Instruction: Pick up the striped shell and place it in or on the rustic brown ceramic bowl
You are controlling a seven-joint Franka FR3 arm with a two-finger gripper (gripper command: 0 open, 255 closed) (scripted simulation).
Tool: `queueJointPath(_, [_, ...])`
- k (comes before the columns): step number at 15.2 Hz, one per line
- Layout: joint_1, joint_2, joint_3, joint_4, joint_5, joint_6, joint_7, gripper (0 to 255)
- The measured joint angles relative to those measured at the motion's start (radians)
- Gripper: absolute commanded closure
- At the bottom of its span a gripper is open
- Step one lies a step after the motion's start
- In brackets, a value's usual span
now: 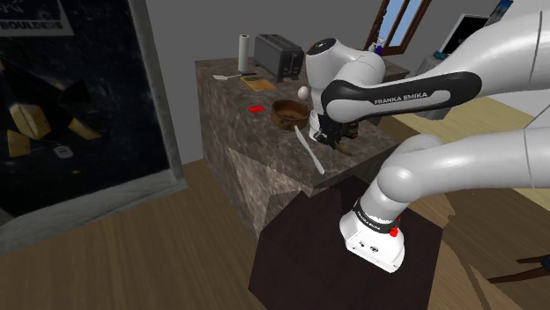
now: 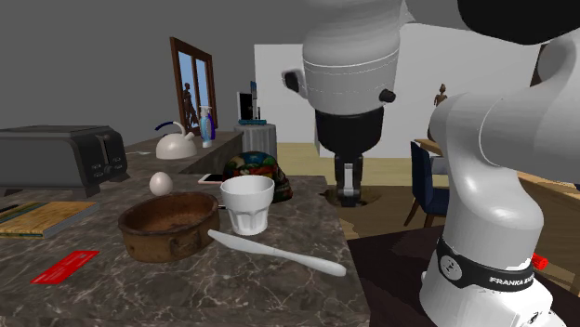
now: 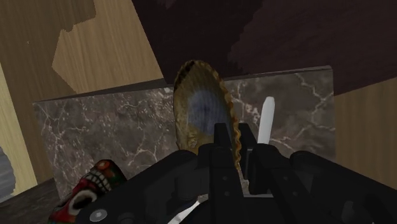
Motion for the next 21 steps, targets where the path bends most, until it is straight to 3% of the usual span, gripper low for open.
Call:
queueJointPath(6, [-0.005, -0.018, -0.009, 0.06, -0.005, -0.073, -0.028, 255])
queueJointPath(16, [-0.14, 0.396, -0.066, 0.352, -0.141, 0.075, -0.066, 255])
queueJointPath(21, [-0.174, 0.584, -0.08, 0.544, -0.181, 0.076, -0.086, 255])
